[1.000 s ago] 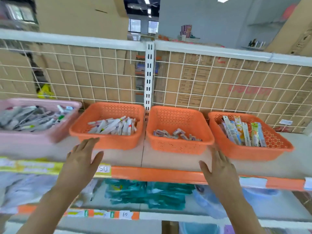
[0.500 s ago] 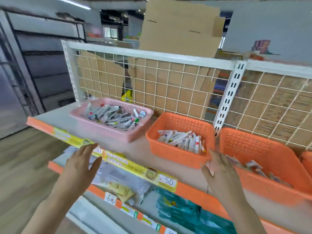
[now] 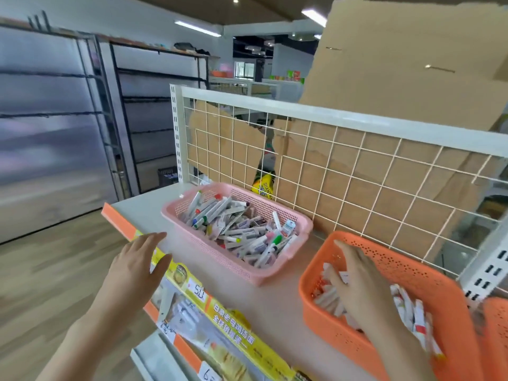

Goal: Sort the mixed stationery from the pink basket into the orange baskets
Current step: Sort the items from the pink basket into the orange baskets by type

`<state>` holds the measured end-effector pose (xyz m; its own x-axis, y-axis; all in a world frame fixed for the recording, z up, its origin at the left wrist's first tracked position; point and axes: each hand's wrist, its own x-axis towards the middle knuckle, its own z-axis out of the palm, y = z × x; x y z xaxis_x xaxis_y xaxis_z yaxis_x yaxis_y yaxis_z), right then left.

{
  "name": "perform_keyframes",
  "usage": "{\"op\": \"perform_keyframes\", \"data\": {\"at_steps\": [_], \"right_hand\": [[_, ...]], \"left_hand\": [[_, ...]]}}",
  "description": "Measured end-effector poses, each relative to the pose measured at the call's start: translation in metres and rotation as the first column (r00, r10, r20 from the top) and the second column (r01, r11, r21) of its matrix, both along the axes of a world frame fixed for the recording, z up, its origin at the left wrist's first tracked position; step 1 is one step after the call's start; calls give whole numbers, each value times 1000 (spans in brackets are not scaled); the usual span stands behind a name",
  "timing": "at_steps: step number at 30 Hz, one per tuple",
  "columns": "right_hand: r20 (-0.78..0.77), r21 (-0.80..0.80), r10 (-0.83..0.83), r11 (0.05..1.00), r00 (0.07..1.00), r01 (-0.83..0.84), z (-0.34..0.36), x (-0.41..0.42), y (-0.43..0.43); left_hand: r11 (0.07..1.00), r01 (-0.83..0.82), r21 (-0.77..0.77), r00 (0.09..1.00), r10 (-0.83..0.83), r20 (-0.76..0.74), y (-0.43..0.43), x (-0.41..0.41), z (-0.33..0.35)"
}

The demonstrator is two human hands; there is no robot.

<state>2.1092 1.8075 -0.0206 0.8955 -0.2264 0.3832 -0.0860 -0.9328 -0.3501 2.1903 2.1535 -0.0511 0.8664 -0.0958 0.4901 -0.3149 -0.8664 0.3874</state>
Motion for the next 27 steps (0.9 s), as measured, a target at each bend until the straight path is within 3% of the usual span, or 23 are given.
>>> {"op": "perform_keyframes", "data": {"at_steps": [11,17,23,27], "right_hand": [[16,-3,-12,1000,1000,12,-9,86,34],[-90,3,-58,998,994,58,-18,137,76],[-306,112,114,990,945,-83,-32,176,118],[-405,103,151,987,902,-119,-41,193,130]], "left_hand": [[987,157,-17,984,-158,-79,-12,119,-2],[916,386,111,919,-371,-135,-19,192,-3],[852,521,40,796,-468,-384,-43,240,-14],[823,558,104,761,-459,-458,-59,260,-17]]}}
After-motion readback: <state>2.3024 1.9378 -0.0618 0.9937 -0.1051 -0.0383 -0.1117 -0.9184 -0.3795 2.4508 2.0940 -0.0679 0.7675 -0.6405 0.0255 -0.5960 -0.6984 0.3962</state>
